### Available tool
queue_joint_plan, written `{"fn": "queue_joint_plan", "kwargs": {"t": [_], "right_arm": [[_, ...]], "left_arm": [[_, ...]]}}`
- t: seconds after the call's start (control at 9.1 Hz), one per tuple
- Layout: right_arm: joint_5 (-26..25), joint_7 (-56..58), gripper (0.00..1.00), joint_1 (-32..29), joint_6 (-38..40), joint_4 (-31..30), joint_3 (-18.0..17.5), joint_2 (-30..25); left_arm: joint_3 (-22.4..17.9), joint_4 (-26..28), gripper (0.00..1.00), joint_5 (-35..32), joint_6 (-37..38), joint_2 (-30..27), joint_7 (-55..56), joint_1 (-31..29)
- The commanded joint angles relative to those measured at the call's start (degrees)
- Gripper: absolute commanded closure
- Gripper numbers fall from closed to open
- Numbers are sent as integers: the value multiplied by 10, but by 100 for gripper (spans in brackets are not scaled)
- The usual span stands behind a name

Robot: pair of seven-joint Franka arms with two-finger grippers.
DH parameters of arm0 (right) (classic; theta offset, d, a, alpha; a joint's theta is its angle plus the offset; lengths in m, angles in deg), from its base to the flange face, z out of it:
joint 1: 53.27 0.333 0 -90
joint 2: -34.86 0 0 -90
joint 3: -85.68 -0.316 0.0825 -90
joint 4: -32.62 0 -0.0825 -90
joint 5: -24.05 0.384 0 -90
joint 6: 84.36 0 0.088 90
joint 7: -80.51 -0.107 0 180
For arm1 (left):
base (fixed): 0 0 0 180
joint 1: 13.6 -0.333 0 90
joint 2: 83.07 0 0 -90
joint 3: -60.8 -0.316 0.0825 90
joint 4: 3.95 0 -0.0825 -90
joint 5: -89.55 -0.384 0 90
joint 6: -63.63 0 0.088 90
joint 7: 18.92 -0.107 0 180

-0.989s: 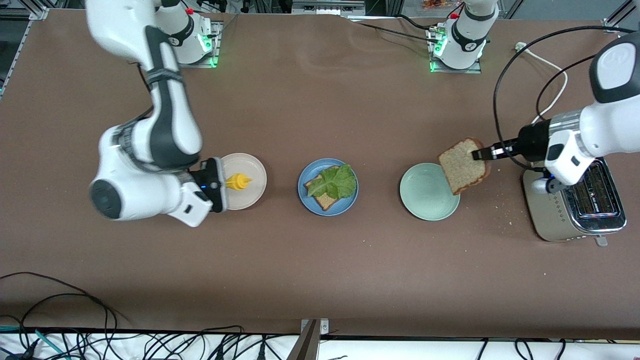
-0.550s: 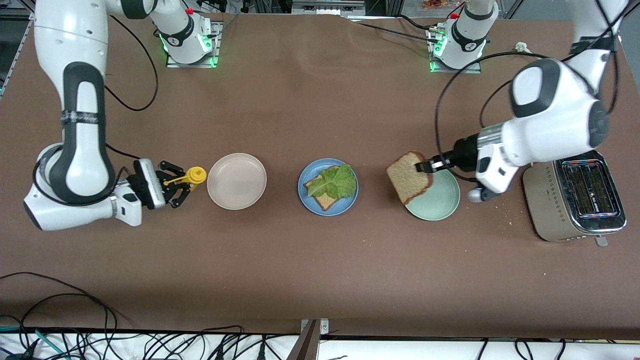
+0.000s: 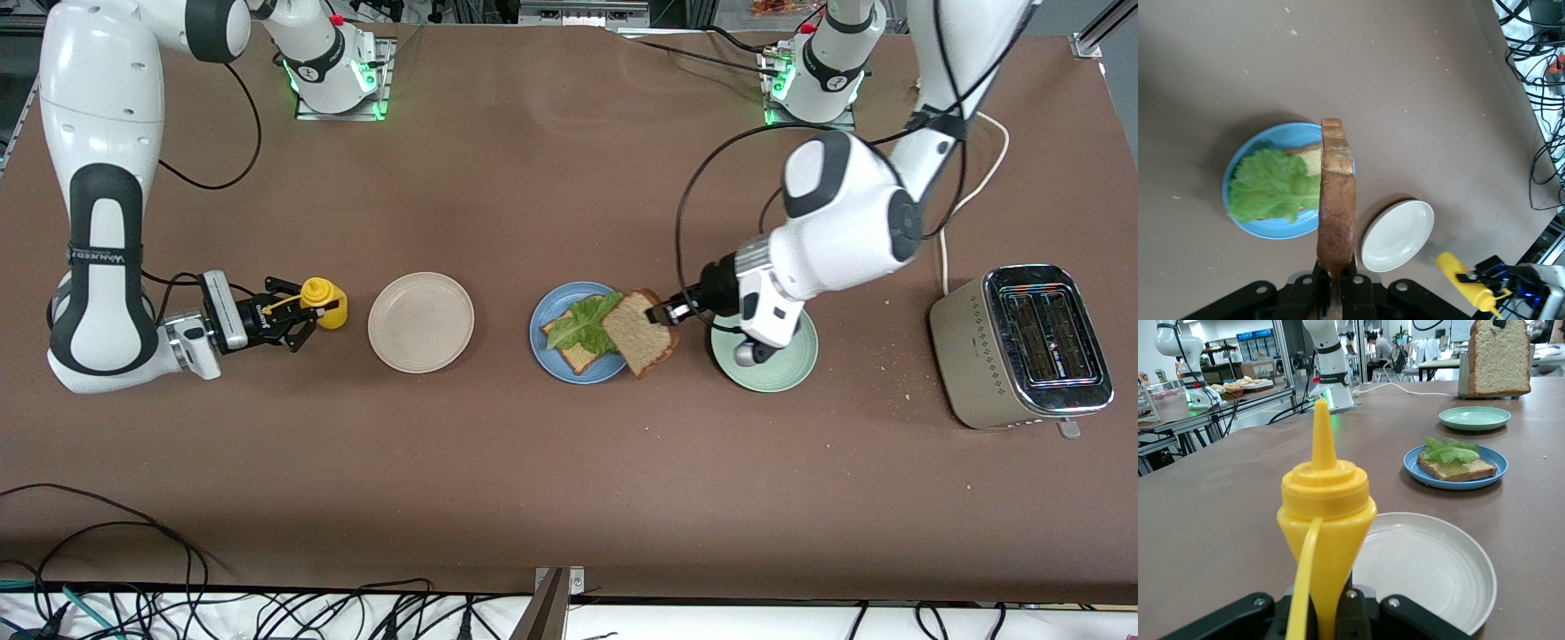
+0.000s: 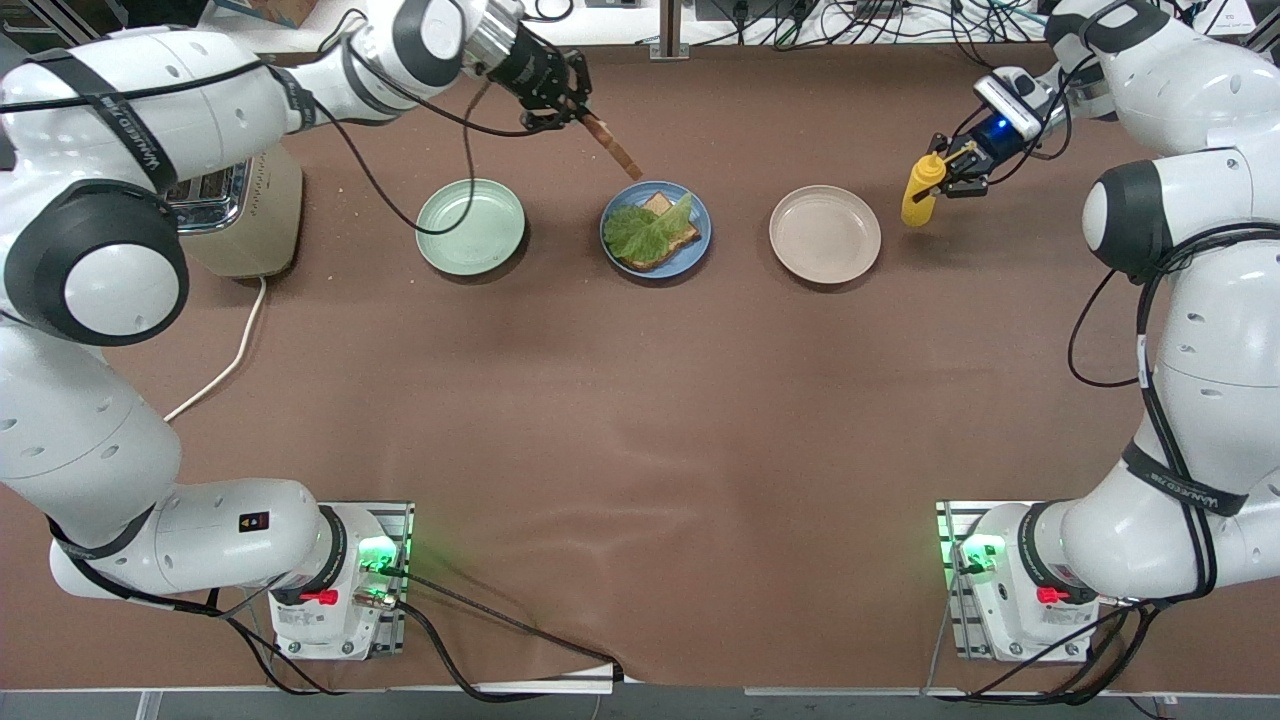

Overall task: Make sandwich in blue plate with both arms
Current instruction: 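Lower the bread onto the lettuce while the right gripper sets down the bottle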

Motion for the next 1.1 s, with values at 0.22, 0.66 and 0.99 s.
{"fn": "queue_joint_plan", "kwargs": {"t": [0.22, 0.66, 0.99], "right_arm": [[26, 87, 100, -40, 20, 6, -8, 65], [64, 148, 97, -48, 17, 6, -9, 91], [90, 160, 0, -65, 21, 7, -8, 94]], "left_arm": [[-3, 20, 100, 14, -139, 25, 43, 80], [-8, 35, 100, 11, -216, 62, 43, 120], [-9, 35, 100, 9, -216, 72, 43, 120]]}}
